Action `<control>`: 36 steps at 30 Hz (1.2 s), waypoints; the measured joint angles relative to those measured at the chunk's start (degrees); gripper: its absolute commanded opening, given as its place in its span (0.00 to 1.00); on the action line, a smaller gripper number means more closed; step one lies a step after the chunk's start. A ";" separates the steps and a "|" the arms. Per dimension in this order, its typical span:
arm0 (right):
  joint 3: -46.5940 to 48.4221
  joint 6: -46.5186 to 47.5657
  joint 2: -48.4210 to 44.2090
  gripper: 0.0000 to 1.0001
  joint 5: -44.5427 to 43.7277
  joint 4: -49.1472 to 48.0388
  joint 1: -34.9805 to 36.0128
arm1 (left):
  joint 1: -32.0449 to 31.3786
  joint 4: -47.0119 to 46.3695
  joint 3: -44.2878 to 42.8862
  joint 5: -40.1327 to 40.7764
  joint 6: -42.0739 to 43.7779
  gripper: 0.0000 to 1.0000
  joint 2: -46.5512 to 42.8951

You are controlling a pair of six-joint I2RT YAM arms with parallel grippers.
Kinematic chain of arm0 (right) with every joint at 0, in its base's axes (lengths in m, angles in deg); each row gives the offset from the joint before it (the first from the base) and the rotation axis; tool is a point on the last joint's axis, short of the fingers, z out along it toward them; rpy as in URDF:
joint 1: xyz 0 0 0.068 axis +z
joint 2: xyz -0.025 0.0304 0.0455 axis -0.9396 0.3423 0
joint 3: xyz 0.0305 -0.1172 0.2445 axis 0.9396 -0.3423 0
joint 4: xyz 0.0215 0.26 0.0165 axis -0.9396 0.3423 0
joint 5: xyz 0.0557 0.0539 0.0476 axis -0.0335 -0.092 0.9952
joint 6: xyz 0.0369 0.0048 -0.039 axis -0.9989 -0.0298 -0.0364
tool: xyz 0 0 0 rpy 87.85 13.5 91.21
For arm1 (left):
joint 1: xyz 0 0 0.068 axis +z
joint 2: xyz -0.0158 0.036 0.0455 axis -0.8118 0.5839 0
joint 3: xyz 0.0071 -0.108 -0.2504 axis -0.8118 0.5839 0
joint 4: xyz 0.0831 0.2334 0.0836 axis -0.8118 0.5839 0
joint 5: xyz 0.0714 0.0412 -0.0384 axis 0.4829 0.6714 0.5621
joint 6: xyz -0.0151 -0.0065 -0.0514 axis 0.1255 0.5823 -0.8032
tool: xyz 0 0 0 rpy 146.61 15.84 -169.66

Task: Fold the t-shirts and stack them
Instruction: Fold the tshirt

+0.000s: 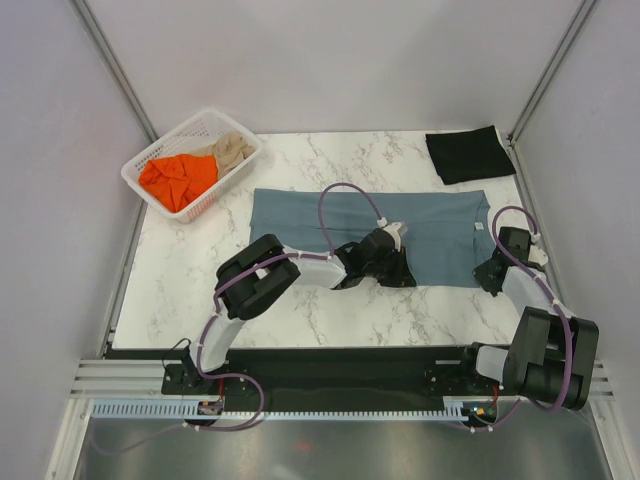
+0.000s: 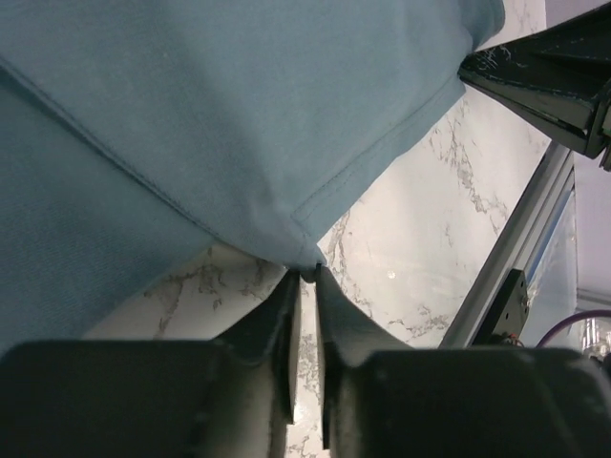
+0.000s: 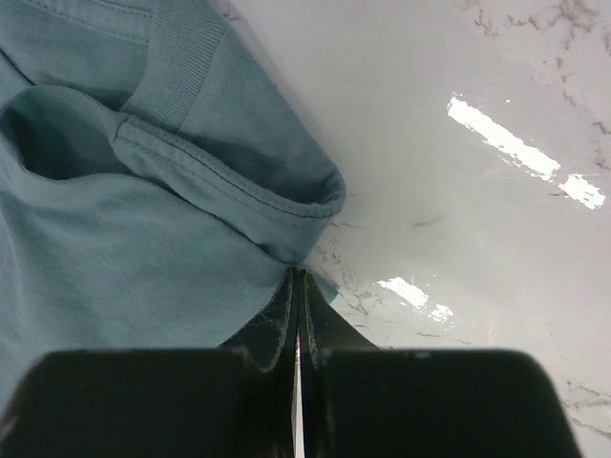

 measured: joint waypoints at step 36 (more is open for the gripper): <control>3.98 -0.83 -4.46 0.57 5.11 6.75 -1.09 | 3.52 1.01 -7.87 -5.84 -6.12 0.02 -0.04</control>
